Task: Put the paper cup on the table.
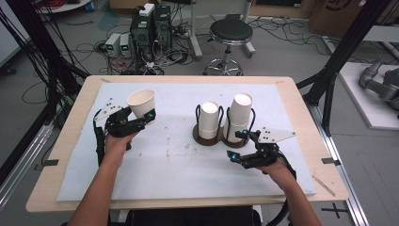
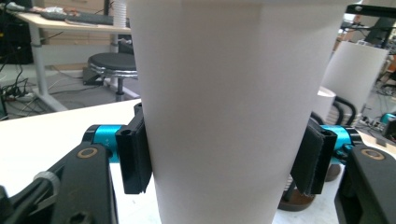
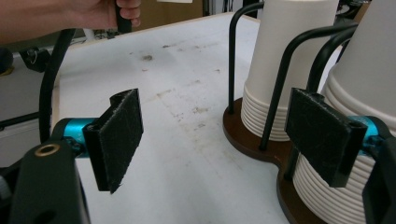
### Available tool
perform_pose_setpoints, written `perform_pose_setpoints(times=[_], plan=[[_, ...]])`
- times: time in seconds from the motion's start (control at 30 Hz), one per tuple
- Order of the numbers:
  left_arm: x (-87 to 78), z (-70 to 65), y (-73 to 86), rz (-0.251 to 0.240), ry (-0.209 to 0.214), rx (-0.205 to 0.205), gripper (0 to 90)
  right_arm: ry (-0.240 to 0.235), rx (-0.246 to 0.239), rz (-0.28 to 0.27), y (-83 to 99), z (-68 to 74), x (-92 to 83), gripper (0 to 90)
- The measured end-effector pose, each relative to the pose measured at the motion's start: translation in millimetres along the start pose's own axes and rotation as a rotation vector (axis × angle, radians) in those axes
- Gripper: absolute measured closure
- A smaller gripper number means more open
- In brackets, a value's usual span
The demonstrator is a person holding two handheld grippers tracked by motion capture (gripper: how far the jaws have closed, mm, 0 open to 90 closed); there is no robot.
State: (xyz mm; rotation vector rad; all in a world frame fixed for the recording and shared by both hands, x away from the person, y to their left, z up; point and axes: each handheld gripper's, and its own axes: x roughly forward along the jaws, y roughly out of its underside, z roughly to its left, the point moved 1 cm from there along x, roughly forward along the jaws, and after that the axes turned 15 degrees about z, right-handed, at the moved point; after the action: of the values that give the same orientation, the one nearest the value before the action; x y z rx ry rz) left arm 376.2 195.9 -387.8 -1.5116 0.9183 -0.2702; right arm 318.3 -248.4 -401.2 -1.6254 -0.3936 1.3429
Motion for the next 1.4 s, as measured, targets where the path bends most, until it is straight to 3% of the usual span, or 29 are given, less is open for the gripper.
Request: perform_pose_setpoints(times=[0.13,0.3,0.47,0.8,0.97,1.4], plan=[[7.2,3.5,2.9,0.027,-0.044,0.025,34.2,0.002,0.009,-0.008,1.1,-1.9,-2.0,19.9],[17.0,10.5,8.1,0.055,-0.059,0.035,34.4,0.001,0.02,-0.007,2.2,-3.1,-2.3,19.9],[28.5,13.8,14.0,0.095,-0.065,0.023,34.4,0.003,0.022,-0.01,2.8,-3.5,-2.9,19.9],[44.6,21.6,25.6,0.2,-0.132,0.001,33.7,0.002,0.025,-0.007,4.3,-3.5,-3.7,19.9],[50.8,21.8,31.8,0.234,-0.137,-0.014,33.6,0.001,0.024,-0.008,4.2,-3.4,-3.6,19.9],[55.7,19.6,41.5,0.307,-0.145,-0.002,32.9,-0.004,0.027,-0.006,4.4,-3.6,-3.3,19.9]])
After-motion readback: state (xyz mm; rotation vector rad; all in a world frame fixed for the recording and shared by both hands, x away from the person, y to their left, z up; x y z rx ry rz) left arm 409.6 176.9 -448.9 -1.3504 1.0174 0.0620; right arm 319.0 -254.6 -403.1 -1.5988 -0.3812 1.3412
